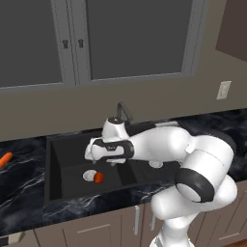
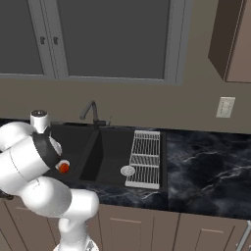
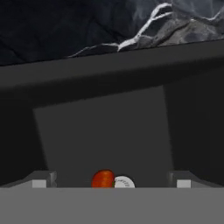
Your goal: Turn on the sink faucet. Then move the tomato from the counter to the sink. Turn off the sink. Move the vegetable from the sink to the pot next to the stove. Finally move the pot to the front right burner.
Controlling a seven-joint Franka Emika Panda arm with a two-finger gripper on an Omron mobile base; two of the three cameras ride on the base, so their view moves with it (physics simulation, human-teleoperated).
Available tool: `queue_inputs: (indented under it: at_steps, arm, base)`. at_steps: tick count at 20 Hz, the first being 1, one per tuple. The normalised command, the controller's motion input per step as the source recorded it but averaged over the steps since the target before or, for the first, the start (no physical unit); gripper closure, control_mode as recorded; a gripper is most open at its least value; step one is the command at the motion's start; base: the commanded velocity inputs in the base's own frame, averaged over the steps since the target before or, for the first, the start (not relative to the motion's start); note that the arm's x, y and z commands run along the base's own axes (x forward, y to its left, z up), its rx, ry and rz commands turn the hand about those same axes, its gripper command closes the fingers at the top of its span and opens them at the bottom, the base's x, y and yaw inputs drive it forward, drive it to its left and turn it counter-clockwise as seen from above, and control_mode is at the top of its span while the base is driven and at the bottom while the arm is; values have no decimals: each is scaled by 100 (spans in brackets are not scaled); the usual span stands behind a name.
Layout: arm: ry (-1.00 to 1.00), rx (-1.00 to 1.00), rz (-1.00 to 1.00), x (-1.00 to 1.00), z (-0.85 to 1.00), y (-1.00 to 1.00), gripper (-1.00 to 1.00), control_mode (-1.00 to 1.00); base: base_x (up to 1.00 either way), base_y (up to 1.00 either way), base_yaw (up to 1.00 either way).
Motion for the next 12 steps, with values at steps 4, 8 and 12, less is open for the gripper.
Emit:
queue_inputs:
  at_steps: [4, 8, 12]
  arm:
    - [-23, -17, 18, 25, -46, 0, -100, -100]
    - [-22, -9, 16, 15, -38, -4, -100, -100]
    - [-14, 0, 1, 9, -28, -3, -100, -100]
  base:
    - [0, 0, 0]
    - [0, 0, 0]
    - [0, 0, 0]
